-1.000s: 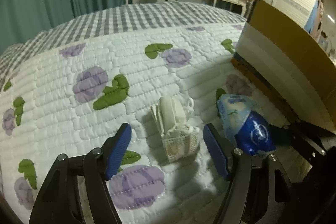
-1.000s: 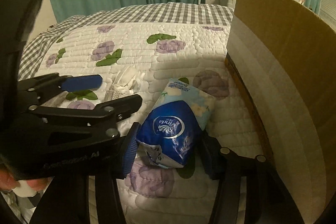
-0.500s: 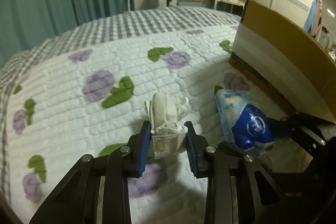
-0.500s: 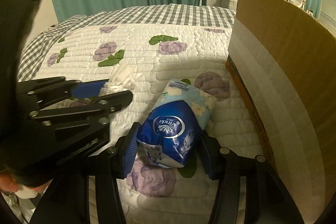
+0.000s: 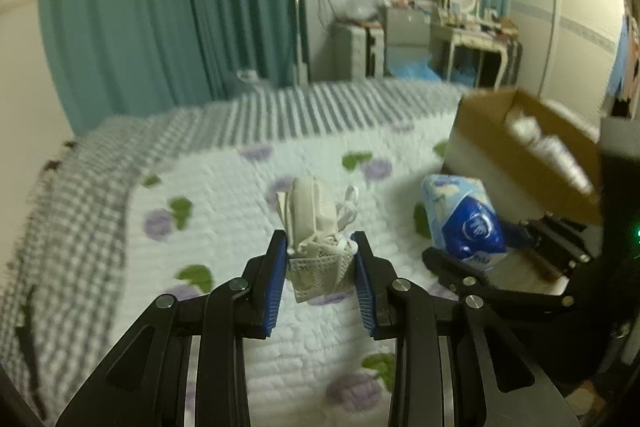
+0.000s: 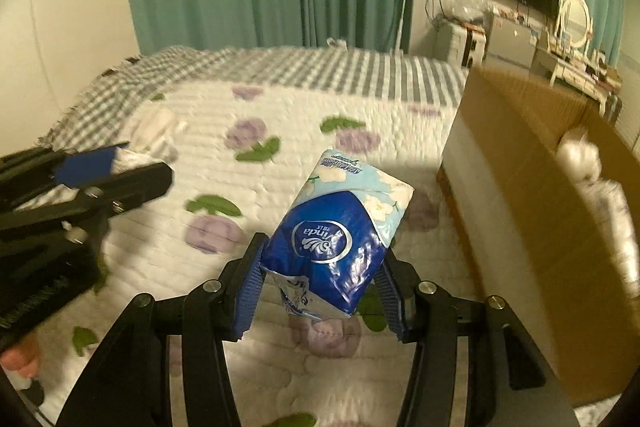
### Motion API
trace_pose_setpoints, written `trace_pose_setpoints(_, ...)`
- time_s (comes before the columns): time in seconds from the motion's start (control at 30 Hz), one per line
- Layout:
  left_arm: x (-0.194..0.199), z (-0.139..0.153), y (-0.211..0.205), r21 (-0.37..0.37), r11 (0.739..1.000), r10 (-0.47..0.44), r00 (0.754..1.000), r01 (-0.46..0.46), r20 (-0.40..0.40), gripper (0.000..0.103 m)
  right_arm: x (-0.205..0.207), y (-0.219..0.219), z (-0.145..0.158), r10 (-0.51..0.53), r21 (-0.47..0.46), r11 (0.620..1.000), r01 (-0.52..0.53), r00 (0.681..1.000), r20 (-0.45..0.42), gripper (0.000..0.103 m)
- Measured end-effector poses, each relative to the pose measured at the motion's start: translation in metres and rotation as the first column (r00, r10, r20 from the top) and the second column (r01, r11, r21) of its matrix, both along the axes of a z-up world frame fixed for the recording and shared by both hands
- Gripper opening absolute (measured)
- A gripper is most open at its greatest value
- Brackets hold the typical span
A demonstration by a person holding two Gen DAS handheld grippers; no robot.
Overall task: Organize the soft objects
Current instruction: 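Carry the mesh bag and Vinda pack into the box and release them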
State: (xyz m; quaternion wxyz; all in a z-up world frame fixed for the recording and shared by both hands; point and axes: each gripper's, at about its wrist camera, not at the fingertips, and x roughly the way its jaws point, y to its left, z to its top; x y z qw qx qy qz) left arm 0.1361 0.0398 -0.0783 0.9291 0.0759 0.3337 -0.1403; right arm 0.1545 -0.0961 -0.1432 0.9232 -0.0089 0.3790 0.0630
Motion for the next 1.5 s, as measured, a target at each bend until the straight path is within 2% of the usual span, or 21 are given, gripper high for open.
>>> trace_pose_setpoints(0.2,-0.052,0.078,-0.016,-0.015,1.000,0.000,0.990,0.003,0.142,0.031,-0.036,-0.003,0.065,0.034,-0.014,0.999,-0.033,0.994,0.104,0.051)
trace_pose_setpoints(0.37,-0.093,0.136,-0.046,-0.011,0.998,-0.059,0.965,0.064,0.255,0.031,-0.069,-0.024,0.132,0.045,-0.039,0.999,-0.037,0.974,0.223,0.051)
trace_pose_setpoints(0.57,-0.107,0.166,-0.081,-0.036,0.991,-0.115,0.945,0.132,0.306,0.031,-0.095,-0.060,0.203,0.043,-0.069,0.997,-0.021,0.940,0.340,0.051)
trace_pose_setpoints(0.77,-0.087,0.157,-0.116,-0.074,0.985,-0.130,0.951,0.156,0.282,0.031,-0.098,-0.107,0.246,0.026,-0.099,0.995,0.014,0.921,0.388,0.051)
trace_pose_setpoints(0.87,-0.069,0.142,-0.138,-0.067,0.987,-0.122,0.960,0.143,0.253,0.031,-0.093,-0.130,0.248,0.004,-0.132,0.990,0.051,0.922,0.388,0.051)
trace_pose_setpoints(1.0,-0.048,0.117,-0.166,-0.056,0.990,-0.114,0.971,0.128,0.209,0.031,-0.082,-0.159,0.240,0.009,-0.095,0.995,0.028,0.930,0.367,0.051)
trace_pose_setpoints(1.27,-0.015,0.067,-0.218,-0.042,0.996,-0.077,0.993,0.081,0.092,0.031,-0.038,-0.203,0.201,0.044,-0.125,0.992,-0.009,0.959,0.279,0.051)
trace_pose_setpoints(1.37,-0.006,0.050,-0.231,-0.046,0.997,-0.057,0.997,0.060,0.053,0.031,-0.024,-0.228,0.178,0.055,-0.062,0.997,-0.041,0.967,0.248,0.051)
trace_pose_setpoints(1.5,0.003,0.036,-0.243,-0.061,0.998,-0.025,0.998,0.028,0.049,0.031,-0.003,-0.249,0.144,0.070,0.005,0.997,-0.072,0.982,0.177,0.052)
